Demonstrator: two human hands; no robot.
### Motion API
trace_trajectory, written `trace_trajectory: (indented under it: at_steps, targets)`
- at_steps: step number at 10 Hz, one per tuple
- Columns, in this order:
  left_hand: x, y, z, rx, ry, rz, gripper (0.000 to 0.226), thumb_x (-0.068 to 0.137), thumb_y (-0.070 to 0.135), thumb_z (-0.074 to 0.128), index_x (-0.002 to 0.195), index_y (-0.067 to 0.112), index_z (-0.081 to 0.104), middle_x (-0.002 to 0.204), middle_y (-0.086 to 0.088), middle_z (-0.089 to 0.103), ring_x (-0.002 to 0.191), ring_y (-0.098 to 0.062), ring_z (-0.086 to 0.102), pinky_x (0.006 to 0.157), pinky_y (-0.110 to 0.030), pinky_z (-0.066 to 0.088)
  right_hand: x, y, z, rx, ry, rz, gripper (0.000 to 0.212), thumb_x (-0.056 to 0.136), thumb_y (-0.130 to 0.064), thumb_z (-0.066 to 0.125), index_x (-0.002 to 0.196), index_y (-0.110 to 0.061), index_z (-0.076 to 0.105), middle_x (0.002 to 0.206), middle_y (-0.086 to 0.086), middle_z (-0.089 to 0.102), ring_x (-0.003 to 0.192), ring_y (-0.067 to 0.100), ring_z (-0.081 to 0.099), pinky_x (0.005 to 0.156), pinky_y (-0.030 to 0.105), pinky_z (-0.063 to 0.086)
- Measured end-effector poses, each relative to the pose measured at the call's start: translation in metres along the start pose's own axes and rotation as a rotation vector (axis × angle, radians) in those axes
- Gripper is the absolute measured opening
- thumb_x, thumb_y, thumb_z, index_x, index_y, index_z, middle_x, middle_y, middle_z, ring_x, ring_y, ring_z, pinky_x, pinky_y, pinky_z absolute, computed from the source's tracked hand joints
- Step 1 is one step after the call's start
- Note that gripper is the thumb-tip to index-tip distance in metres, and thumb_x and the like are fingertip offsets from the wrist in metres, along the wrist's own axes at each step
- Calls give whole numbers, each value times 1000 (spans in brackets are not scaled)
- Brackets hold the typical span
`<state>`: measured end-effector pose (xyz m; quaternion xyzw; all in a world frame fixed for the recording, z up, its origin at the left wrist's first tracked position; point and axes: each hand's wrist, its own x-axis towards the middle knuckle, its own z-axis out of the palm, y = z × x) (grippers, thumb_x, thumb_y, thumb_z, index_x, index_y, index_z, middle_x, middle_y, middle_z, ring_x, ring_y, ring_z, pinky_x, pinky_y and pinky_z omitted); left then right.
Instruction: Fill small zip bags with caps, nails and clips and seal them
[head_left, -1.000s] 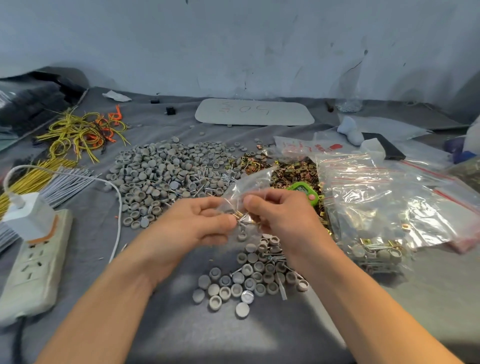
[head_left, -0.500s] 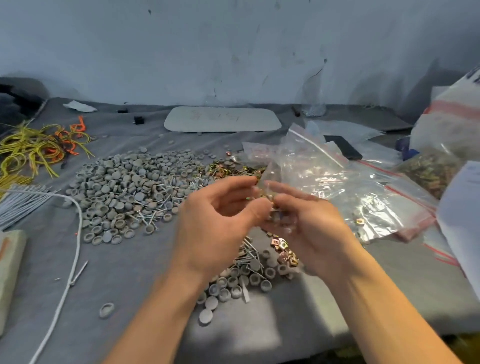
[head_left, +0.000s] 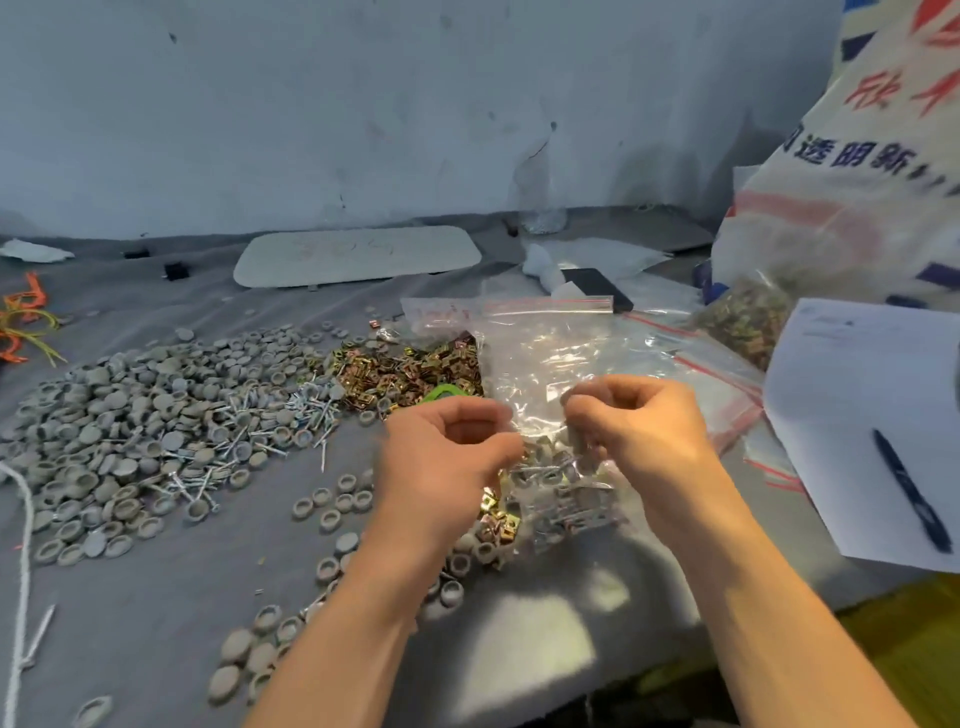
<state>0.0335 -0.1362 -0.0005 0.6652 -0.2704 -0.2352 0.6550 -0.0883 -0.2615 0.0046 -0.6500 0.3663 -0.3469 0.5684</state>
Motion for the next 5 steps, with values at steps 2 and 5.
trace_trajectory:
  at_steps: [2,5]
  targets:
    - [-3,-21,40,724,141,403,57,84,27,80,136,26,59,117,6,73,104,-16,70,93,-33,57,21,16,-14,-636,223,61,33,68,-30,85,100,-26,77,81,-7,76,86,19,74,82,33,60]
    - [1,-38,33,912,-110,571,48,105,42,49,149,24,49,154,3,49,146,-16,36,123,-32,15,22,17,-15,-633,439,-29,29,84,-45,76,105,-26,73,93,-4,74,96,28,68,80,34,47]
